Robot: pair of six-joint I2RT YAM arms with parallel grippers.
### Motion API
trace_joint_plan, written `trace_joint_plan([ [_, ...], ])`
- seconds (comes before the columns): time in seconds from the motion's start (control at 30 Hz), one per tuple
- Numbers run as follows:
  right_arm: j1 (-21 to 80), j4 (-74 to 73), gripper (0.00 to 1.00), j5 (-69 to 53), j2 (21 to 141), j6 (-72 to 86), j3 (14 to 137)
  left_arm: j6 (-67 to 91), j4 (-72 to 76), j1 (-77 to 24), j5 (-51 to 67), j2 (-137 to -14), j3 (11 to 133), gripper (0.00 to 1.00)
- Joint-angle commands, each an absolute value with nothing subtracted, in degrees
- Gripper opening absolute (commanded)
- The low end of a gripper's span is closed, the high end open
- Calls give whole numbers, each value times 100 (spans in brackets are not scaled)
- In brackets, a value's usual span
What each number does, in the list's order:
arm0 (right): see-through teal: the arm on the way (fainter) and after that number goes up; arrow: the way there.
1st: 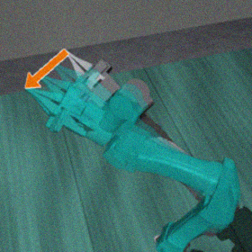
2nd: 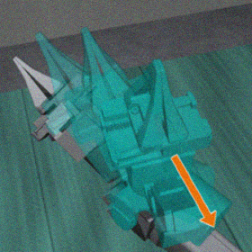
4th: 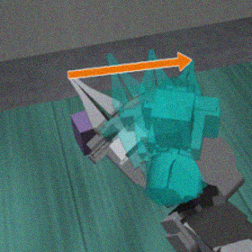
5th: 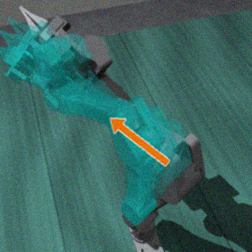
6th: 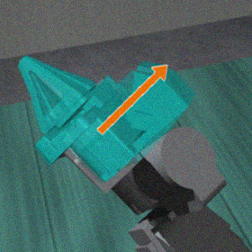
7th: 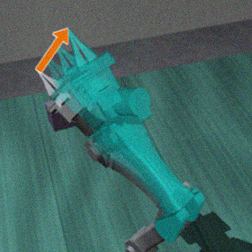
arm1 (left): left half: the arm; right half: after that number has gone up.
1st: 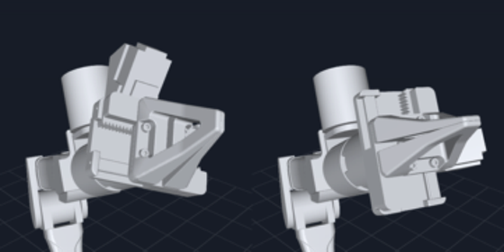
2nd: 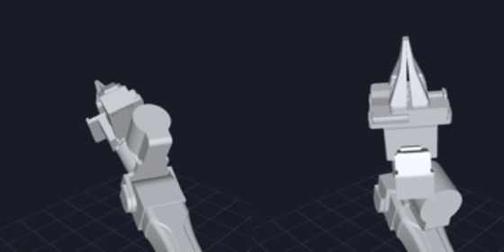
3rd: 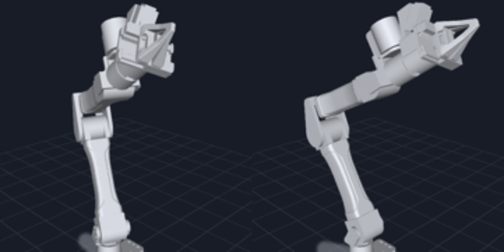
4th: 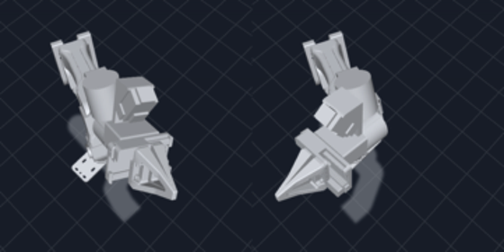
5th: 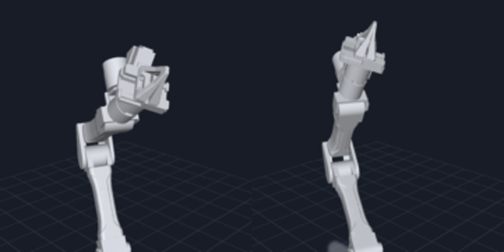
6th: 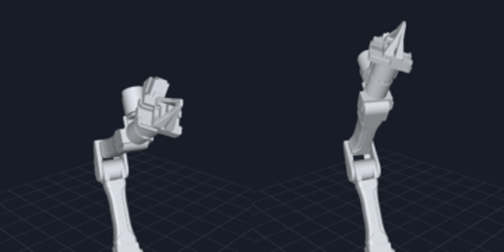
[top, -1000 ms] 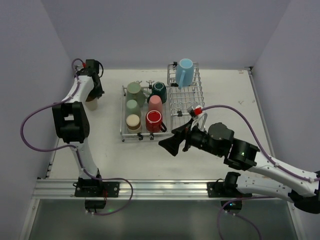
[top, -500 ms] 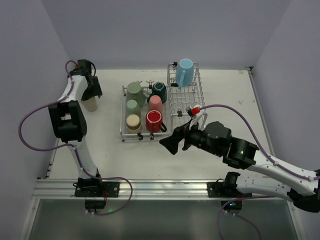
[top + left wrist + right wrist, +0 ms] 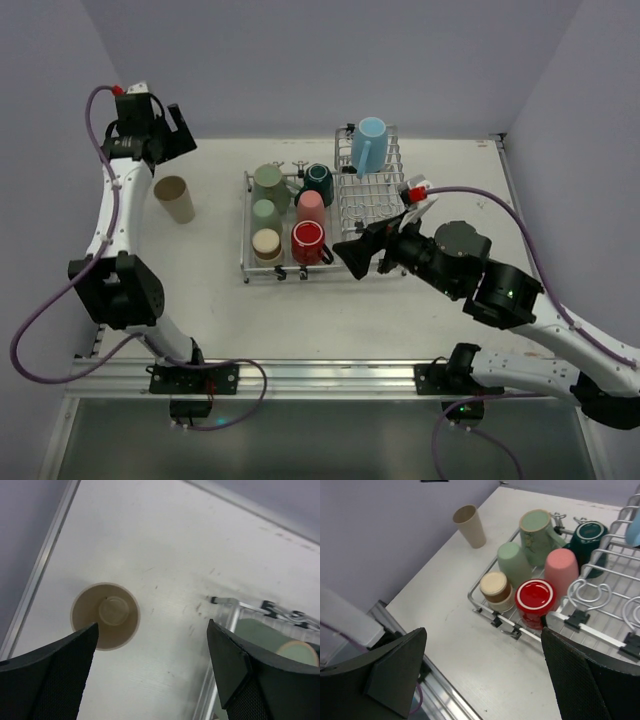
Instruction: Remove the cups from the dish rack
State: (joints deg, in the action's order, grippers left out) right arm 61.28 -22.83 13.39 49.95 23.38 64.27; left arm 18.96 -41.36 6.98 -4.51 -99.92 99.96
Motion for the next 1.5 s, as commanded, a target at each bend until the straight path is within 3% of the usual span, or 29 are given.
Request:
trace_joint_plan([
  [0.0,5837,-2566,99,1599,5185,2083,6881,2170,-3352,703,174,-9090,9513,92],
  [0.13,5223,-2637,99,1591,5195,2144,6961,2259,-2594,265,789,-8167,8685,92],
  [0.4,4300,-2637,99,1670,4888,2311,7040,2250,-1348,-2371,888,-7260,8034,92],
  [0.53,3929,-2637,99,1644,4553,2426,6900,2162,-1002,-3468,748,-7444,8182,97],
  [0.73,3586,-2646,99,1538,4141,2514,6627,1416,-1090,-4507,-307,-8506,9376,100],
  [1.13,3516,-2637,99,1169,3929,2435,6364,554,-2029,-4623,-1485,-11010,12310,100],
  [1.47,3507,-2575,99,1081,3779,2364,6188,633,-2364,-4632,-1625,-11725,13017,100],
])
